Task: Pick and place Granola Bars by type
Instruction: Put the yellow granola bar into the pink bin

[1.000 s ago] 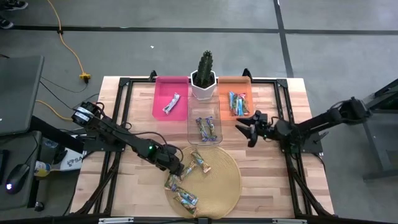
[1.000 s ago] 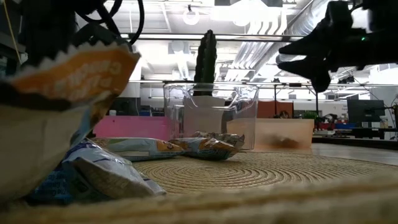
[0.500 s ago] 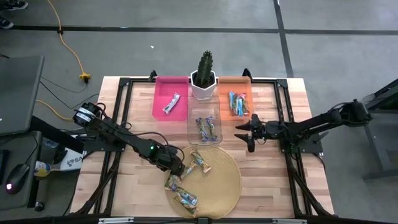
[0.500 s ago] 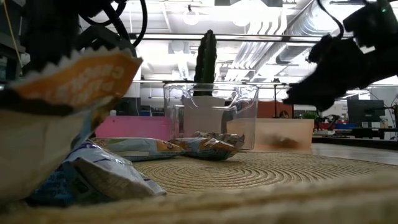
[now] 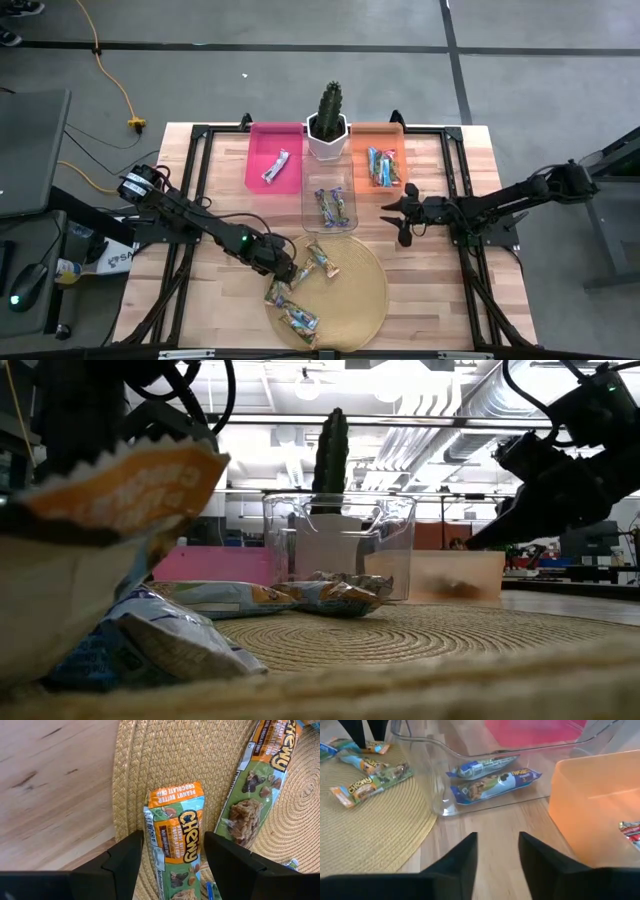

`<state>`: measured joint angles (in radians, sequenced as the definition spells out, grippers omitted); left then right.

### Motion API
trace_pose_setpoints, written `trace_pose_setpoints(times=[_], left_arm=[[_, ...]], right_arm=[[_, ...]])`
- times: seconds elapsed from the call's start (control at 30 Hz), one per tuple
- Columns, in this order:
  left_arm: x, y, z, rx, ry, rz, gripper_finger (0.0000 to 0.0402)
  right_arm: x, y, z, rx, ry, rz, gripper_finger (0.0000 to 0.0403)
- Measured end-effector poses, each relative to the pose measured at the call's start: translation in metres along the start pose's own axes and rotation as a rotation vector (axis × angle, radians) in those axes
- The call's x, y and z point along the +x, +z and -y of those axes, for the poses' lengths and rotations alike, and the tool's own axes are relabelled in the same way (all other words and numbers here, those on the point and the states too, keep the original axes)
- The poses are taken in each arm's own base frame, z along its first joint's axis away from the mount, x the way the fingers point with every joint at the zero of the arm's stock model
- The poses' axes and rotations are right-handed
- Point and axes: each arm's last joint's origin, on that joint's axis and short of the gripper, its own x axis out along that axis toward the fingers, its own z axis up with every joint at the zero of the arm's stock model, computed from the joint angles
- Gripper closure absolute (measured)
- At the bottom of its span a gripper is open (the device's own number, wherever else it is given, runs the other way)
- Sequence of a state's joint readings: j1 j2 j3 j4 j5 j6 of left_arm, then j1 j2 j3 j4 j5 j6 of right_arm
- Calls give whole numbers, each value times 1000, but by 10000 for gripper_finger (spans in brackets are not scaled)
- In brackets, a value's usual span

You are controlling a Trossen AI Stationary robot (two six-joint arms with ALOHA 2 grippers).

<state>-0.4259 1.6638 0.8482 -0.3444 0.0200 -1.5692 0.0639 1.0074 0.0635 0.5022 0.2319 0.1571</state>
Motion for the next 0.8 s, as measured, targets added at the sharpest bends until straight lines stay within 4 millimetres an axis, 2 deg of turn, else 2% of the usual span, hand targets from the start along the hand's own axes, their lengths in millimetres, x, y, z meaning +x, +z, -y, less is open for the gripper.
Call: trace_pose_setpoints(times=[0.2, 0.27, 0.4, 0.67, 0.8], left_arm=[[0, 0, 0, 0, 4, 0, 189], [0, 0, -1, 0, 4, 0, 189], [0, 0, -1, 0, 6, 0, 189], [0, 0, -1, -7, 8, -1, 189], [1, 0, -1, -7, 8, -1, 189]], right_arm=[[0, 0, 0, 29, -3, 0, 373], [0, 0, 0, 47, -1, -2, 395], [0, -1, 1, 127, -29, -4, 397], [-2, 3, 2, 174, -45, 33, 402], [-9, 7, 4, 206, -59, 136, 403]])
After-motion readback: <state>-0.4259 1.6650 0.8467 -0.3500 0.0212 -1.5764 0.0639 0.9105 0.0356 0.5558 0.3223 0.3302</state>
